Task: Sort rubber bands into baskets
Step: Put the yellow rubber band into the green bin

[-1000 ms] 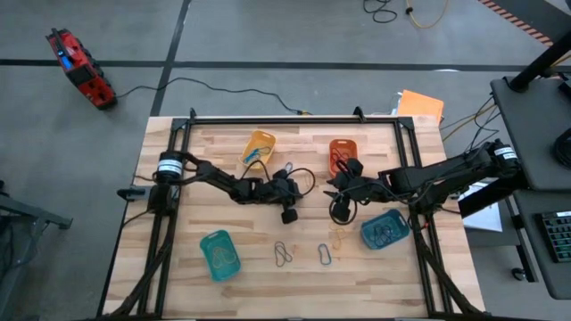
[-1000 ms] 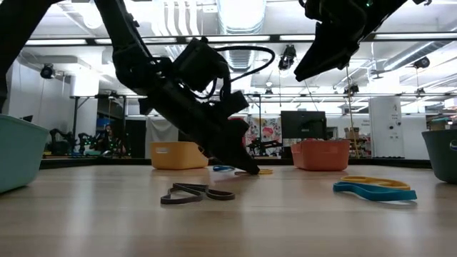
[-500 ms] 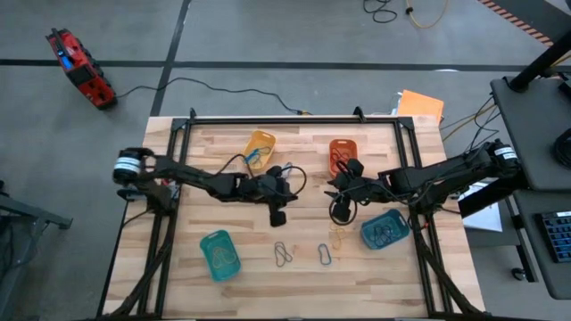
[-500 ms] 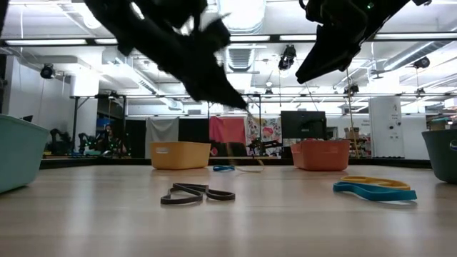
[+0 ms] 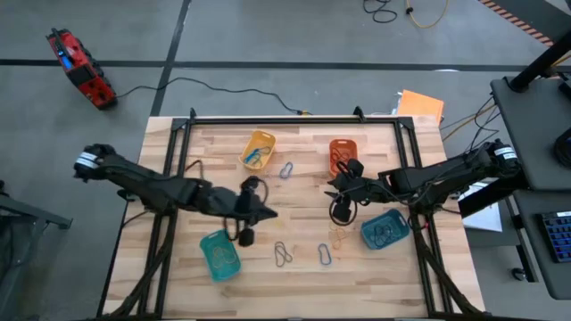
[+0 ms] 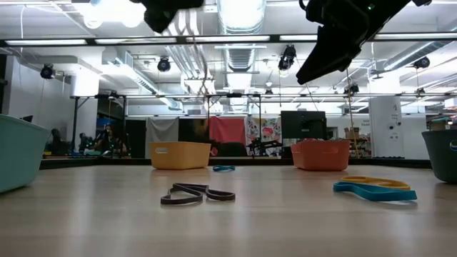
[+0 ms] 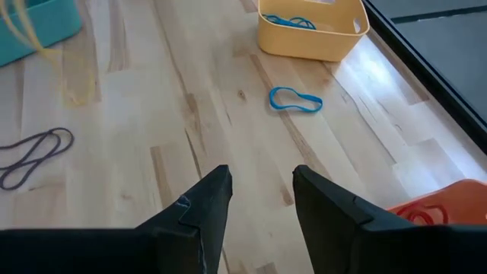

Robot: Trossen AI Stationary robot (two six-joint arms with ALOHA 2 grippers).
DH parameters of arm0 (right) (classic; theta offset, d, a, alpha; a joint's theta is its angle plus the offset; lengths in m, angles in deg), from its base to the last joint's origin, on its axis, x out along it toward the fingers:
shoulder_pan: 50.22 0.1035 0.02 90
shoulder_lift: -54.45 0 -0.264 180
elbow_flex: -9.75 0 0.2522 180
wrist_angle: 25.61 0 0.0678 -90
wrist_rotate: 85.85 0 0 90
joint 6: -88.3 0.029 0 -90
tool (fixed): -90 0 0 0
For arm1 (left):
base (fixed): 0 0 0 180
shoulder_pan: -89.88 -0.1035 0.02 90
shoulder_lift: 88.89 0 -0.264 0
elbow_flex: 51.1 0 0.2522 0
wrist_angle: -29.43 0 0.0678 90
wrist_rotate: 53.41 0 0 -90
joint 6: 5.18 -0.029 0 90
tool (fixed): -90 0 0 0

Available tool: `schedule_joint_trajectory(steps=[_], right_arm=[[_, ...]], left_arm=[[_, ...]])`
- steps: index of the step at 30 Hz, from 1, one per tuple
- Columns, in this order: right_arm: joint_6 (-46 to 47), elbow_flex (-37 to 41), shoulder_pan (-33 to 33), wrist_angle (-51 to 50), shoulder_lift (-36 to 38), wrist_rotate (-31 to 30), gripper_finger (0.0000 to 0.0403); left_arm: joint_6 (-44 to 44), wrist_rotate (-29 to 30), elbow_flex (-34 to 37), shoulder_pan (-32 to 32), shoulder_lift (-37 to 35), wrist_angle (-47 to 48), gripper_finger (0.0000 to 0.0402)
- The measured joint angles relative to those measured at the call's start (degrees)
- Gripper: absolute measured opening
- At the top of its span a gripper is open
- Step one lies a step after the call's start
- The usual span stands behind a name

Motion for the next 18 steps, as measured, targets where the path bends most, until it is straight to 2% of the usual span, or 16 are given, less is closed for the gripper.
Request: schedule_joint_trajectory(steps=[7,11,15,18], right_arm=[[-0.4,0.5,0.0,-0.1,0.0,0.0,0.0132],[-0.5,1.0,0.0,-0.4,0.0,0.0,0.0137],[-0.6,1.3,0.0,-0.5,0.0,0.0,0.0139],[-0.7,1.5,0.0,-0.4,0.0,0.0,0.0136]], left_arm=[[8.3,-0.7,0.0,7.5,-8.5,8.1,0.0],[12.6,1.5,-0.1,10.8,-12.1,10.4,0.0],[13.5,6.4,-0.1,11.9,-11.8,13.1,0.0],[13.4,7.1,-0.1,11.5,-9.4,14.0,0.0]])
